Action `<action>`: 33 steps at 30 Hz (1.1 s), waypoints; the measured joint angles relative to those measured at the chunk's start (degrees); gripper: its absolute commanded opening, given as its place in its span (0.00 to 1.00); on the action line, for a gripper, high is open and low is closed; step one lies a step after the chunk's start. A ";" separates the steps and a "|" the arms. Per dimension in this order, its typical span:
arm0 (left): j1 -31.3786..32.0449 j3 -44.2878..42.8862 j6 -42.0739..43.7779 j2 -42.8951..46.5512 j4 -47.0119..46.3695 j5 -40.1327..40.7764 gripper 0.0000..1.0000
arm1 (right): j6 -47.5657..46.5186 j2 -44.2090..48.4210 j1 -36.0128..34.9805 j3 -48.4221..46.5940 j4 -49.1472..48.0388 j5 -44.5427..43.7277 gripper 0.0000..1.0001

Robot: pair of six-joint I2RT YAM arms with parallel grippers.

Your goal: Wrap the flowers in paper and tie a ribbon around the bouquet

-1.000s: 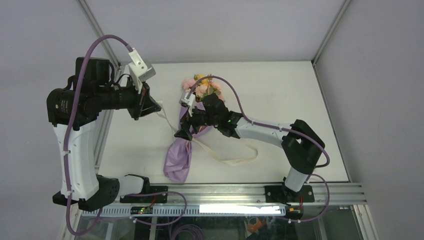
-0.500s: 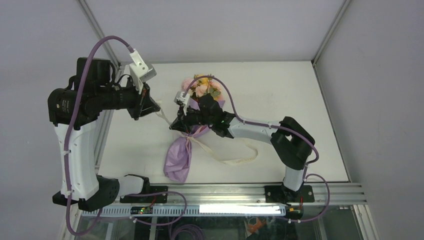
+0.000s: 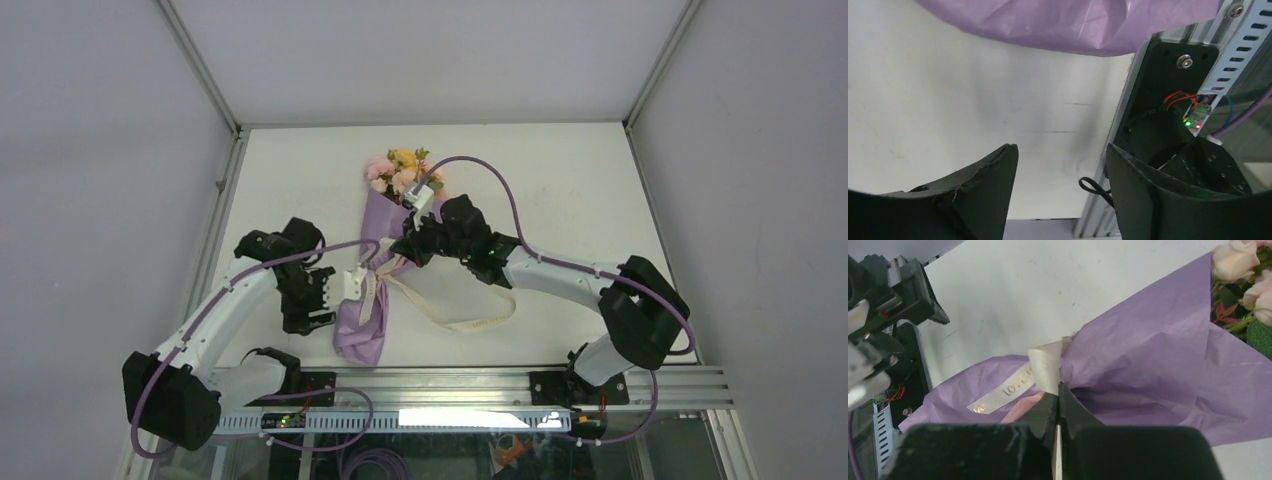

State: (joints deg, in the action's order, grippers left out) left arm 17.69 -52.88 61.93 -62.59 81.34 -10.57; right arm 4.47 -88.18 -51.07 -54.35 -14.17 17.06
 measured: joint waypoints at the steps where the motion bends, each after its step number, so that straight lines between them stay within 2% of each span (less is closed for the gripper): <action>1: 2.12 2.19 2.10 0.52 -0.87 0.13 0.67 | 0.20 0.44 0.15 0.50 0.20 -0.48 0.00; 4: 5.44 3.78 4.81 -0.76 -5.09 0.15 0.65 | 1.31 0.57 0.87 1.53 0.42 -1.73 0.00; 7: 7.26 2.36 4.72 -8.07 -9.75 0.09 0.62 | 2.43 0.63 2.64 2.75 0.48 -2.75 0.00; 11: 14.10 -4.33 0.81 -21.00 -14.84 -0.24 0.60 | 3.48 2.62 6.97 5.11 2.23 -3.17 0.00; 14: 19.93 -10.69 -3.58 -25.27 -16.61 -3.08 0.58 | 3.41 6.19 10.05 6.21 3.98 -3.06 0.00; 17: 21.88 -17.20 -7.85 -25.05 -16.96 -9.62 0.60 | 2.62 9.99 11.72 6.91 5.09 -2.38 0.00; 22: 14.67 -18.95 -10.75 -16.31 -14.64 -22.18 0.78 | -1.20 13.31 11.93 7.76 5.60 1.29 0.00; 25: 11.54 -17.16 -16.26 -9.25 -17.55 -26.29 0.89 | -3.06 13.38 11.80 7.87 5.49 5.16 0.00; 27: 11.63 -16.15 -22.16 -7.17 -22.82 -28.65 0.91 | -3.67 13.38 11.41 7.98 5.27 7.26 0.00; 30: 11.98 -14.56 -29.49 -8.70 -31.95 -30.27 0.90 | -4.44 13.38 9.94 8.00 4.72 10.32 0.00; 33: 12.00 -10.80 -32.68 -10.34 -38.60 -29.99 0.81 | -4.48 13.38 9.05 8.09 3.58 11.85 0.00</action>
State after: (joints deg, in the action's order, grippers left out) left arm 29.69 -63.68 29.26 -72.93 42.74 -40.56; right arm -0.01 -74.81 -42.02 -46.26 -10.59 28.91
